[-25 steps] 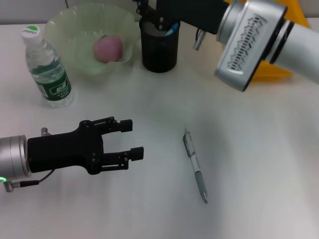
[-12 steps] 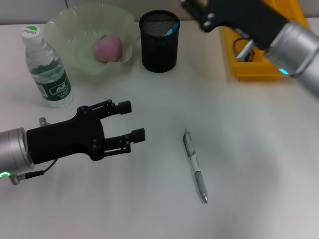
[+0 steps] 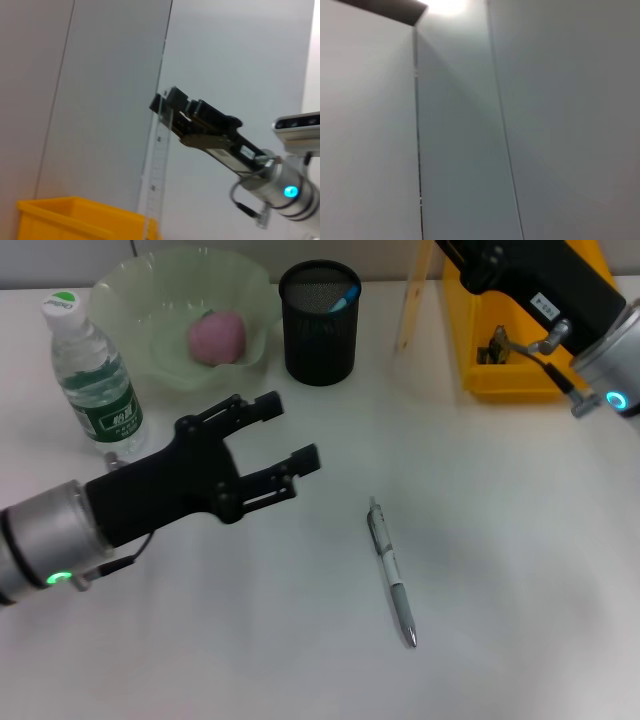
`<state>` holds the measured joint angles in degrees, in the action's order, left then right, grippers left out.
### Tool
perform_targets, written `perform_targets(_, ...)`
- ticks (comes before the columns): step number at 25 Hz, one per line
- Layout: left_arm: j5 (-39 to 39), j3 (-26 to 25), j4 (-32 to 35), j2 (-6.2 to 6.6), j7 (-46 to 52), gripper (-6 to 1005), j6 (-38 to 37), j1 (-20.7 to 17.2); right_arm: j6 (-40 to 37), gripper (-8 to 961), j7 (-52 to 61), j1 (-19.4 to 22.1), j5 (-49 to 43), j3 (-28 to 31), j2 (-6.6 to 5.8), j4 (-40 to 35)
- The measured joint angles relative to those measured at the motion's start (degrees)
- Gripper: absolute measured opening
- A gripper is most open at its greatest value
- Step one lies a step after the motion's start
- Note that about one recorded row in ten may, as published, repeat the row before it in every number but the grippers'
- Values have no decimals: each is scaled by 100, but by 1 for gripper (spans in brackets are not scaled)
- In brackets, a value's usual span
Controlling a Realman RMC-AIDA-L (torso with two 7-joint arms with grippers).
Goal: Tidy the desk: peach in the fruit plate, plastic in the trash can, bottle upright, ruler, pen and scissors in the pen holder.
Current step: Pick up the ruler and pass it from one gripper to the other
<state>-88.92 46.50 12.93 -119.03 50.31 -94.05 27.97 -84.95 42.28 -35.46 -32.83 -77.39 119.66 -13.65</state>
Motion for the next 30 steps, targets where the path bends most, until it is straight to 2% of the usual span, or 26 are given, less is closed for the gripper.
perform_targets(2,138,-19,-370,-11,-382,800,196,154,8,385,230,-16,20,-11,1,100)
perform_targets(4,463,-22,-1058,-15,-1053,800,603,483,44,386,409,-59,23,-55,13,232)
perform_targets(9,671,-136,-1495,-16,-1555,800,801,676,215,386,456,-180,8,-165,20,409)
perform_targets(15,649,-948,-2357,-24,-2770,799,1174,961,460,387,465,-353,18,-761,23,440)
perform_targets(18,616,-1227,-2560,-24,-2936,799,1317,1039,597,387,465,-435,23,-979,23,414)
perform_targets(25,567,-1470,-2690,-24,-2972,799,1422,1084,733,388,407,-490,23,-1203,22,295)
perform_targets(27,561,-1812,-2843,-23,-2951,799,1631,1142,735,388,296,-494,23,-1256,22,265)
perform_targets(30,553,-1945,-2920,-24,-2927,799,1788,1185,712,389,199,-495,23,-1284,22,265)
